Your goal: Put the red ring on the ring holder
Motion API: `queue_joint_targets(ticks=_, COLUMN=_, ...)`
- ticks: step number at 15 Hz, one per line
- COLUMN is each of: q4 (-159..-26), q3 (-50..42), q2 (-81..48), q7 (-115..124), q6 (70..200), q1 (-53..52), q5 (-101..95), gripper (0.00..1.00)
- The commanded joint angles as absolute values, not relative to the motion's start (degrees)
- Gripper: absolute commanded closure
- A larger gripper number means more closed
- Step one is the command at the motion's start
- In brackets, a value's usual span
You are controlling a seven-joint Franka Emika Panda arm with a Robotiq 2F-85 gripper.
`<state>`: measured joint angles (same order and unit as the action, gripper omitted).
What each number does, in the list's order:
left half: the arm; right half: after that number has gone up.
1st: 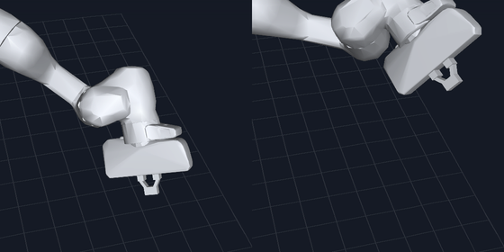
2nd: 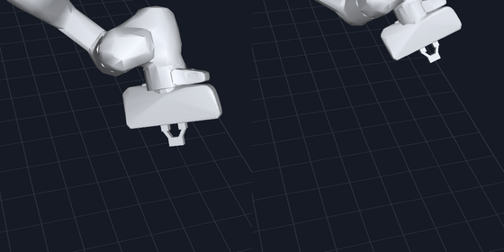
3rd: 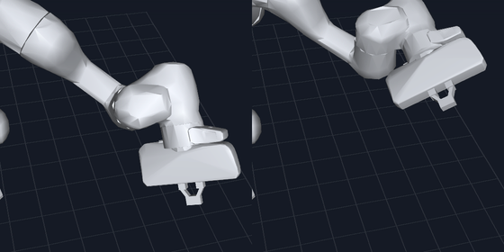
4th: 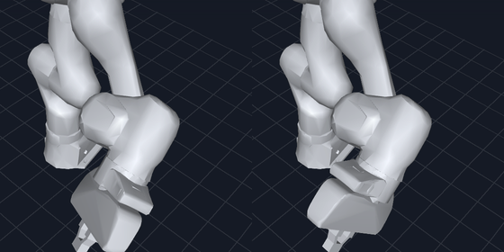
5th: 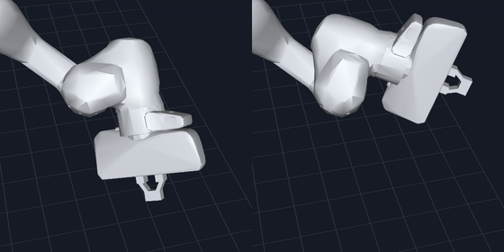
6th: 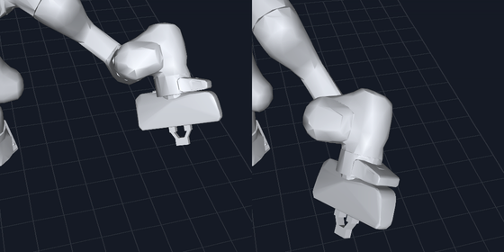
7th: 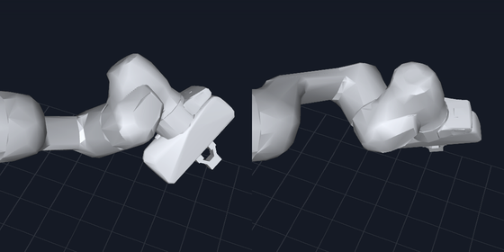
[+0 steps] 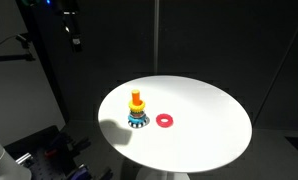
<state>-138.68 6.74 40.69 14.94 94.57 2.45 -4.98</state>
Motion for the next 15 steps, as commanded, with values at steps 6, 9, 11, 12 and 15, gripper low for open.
queue_joint_targets(ticks=6, q4=-127.4, q3=3.0, q2=24.2, q7=20.3, q6=98.5, q1=5.7, q5=-3.1, gripper=0.0)
queue_joint_targets(ticks=9, q4=-124.2, q3=1.3, q2=19.1, q7=21.4, q6=98.9, q1=6.5, q5=-2.0, gripper=0.0)
queue_joint_targets(ticks=11, q4=-122.4, q3=-0.1, q2=16.2, q7=21.8, q6=98.9, q1=6.9, q5=-0.9, gripper=0.0)
queue_joint_targets(ticks=12, q4=-121.6, q3=-0.8, q2=14.9, q7=21.8, q6=98.9, q1=7.1, q5=-0.3, gripper=0.0)
queue_joint_targets(ticks=15, q4=-120.1, q3=-3.1, q2=11.4, q7=21.0, q6=100.1, q1=7.9, q5=1.0, gripper=0.0)
